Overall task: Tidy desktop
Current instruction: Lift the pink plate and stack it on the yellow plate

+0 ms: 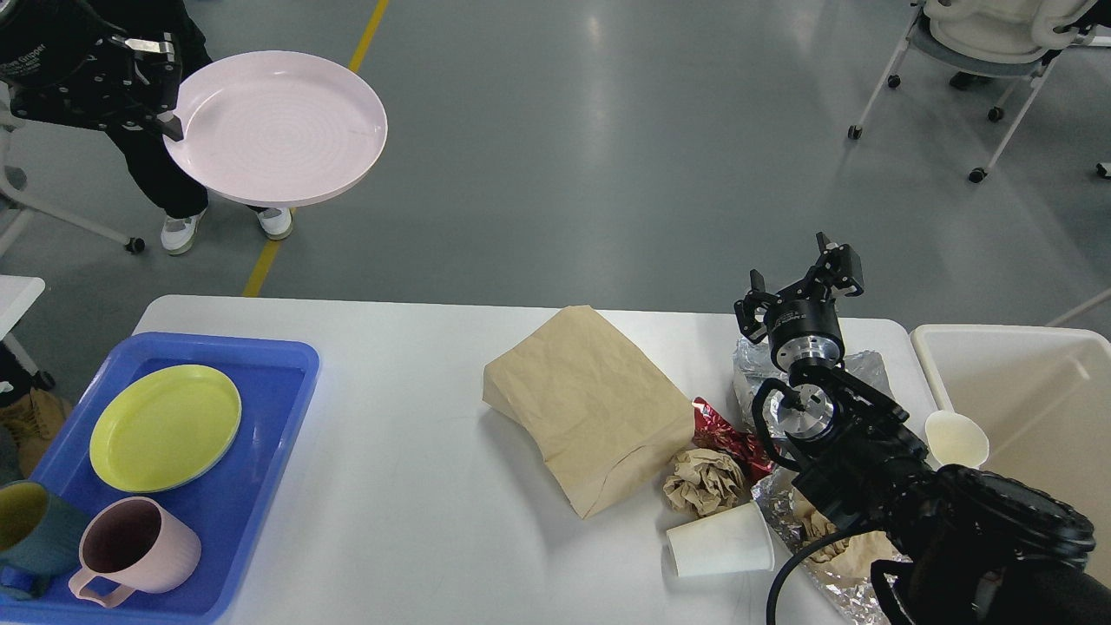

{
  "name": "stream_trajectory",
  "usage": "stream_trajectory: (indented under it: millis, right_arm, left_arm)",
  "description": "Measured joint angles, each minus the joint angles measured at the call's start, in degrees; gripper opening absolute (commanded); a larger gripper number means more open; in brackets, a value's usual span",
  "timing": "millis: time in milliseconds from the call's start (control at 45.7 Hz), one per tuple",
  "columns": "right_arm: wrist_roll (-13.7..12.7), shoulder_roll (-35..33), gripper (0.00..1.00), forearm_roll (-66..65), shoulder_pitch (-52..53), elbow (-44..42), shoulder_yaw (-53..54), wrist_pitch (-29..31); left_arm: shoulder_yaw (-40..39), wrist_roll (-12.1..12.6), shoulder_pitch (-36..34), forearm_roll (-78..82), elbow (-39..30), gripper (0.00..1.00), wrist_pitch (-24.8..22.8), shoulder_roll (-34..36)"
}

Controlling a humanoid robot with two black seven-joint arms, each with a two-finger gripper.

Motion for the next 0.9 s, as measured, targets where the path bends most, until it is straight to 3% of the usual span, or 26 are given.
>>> stream_trajectory:
  millis: [153, 394, 700, 897]
  right_arm:
    - [0.0, 0.0, 1.00, 0.0, 0.0, 0.0, 0.0, 0.0]
    - [0.0, 0.0, 1.00, 0.0, -0.1, 0.0, 0.0, -0.1]
    - [0.0, 0.0, 1.00, 0.0, -0.1, 0.0, 0.0, -0.1]
    - [0.0, 0.0, 1.00, 0.0, 0.0, 0.0, 0.0, 0.0]
  left_arm:
    - [1.7, -0.8, 7.5, 1.6, 0.9, 0.00, 0.4, 0.2]
    - [4.0, -0.9, 21.7, 2.4, 1.1, 0.00, 11.8, 0.4]
    - [11.6, -2.8, 30.0, 2.4, 1.1, 0.00, 22.2, 0.1]
    - [12.6, -4.2, 35.7, 2.4, 1.0, 0.00, 27.8, 0.0]
